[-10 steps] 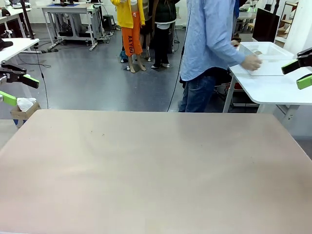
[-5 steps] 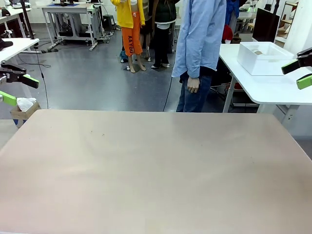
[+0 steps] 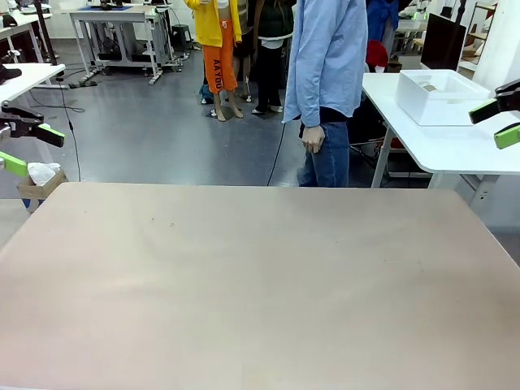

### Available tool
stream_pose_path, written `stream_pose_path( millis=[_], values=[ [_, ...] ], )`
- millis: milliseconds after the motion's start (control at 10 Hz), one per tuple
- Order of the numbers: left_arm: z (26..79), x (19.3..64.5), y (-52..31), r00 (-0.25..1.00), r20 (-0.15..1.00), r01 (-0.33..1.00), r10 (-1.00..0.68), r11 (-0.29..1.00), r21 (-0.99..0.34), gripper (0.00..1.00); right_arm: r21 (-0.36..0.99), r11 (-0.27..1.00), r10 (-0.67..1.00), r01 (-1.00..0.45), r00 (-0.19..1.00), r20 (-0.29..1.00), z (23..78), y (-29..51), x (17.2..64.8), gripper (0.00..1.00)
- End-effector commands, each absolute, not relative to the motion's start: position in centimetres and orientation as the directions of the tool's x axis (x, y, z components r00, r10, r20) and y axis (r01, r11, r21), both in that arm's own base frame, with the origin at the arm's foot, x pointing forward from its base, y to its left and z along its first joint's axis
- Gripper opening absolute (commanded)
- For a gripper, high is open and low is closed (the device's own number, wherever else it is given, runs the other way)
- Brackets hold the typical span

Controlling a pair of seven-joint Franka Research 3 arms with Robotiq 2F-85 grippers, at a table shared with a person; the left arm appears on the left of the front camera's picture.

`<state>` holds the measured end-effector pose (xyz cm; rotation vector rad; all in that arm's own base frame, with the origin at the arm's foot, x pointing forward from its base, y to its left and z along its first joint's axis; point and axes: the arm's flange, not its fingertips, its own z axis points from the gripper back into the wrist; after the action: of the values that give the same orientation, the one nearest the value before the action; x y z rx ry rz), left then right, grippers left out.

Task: Stack the cups and store them in the basket.
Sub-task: Place the stack of Reusable plastic cups into the Pantry Basket.

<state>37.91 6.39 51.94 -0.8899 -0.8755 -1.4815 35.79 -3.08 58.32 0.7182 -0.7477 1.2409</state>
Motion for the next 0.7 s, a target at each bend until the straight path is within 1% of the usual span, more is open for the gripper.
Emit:
stream_pose_path(
  millis=[0, 600],
  values=[
    [52.24, 37.83, 6.36, -0.062, 0.900, 0.996, -0.432, -0.083, 0.029, 1.00, 0.056, 0.166, 0.536, -0.985, 0.138, 0.833, 58.44, -3.12, 36.00, 1.00],
    [52.24, 37.83, 6.36, -0.062, 0.900, 0.996, -0.432, -0.083, 0.029, 1.00, 0.056, 0.166, 0.536, -0.985, 0.138, 0.833, 58.44, -3.12, 36.00, 1.00]
  ],
)
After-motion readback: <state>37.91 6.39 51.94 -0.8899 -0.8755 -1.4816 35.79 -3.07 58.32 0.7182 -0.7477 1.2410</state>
